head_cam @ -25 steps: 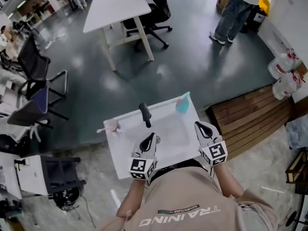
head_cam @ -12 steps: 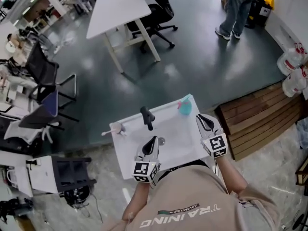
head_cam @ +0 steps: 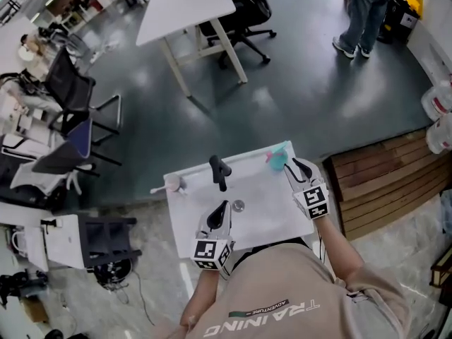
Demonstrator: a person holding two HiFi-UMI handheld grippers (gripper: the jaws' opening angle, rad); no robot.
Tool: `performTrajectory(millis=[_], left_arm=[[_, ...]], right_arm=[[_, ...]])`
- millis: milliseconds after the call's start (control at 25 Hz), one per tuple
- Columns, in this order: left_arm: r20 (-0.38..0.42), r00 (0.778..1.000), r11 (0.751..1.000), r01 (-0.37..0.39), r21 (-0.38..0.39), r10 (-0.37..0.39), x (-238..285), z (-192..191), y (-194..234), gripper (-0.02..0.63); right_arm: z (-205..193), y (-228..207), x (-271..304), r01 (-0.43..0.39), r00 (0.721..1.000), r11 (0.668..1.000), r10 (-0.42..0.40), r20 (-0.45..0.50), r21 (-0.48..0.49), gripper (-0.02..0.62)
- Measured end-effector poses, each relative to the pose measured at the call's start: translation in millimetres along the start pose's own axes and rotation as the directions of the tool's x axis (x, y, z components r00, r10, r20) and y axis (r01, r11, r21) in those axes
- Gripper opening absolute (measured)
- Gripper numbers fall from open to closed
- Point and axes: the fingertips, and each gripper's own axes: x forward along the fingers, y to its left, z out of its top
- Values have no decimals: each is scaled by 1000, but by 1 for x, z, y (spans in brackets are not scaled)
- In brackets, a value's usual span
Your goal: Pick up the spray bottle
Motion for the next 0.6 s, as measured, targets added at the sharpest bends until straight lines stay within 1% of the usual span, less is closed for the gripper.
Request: performTrajectory(millis=[160,280,600], left_arm=[[-15,999,999,-38,-14,38,-1,-2,5,15],[-25,998,998,-58,-23,58,1,-7,7,15],[-46,997,997,-71,-31,69,8,-10,10,15]], right_arm=[[-13,-3,23,-31,999,999,31,-42,9,121],[-21,-5,37,-53,996,998,55,-64,27,183],[-31,-9,60,-51,994,998,53,-91,24,183]])
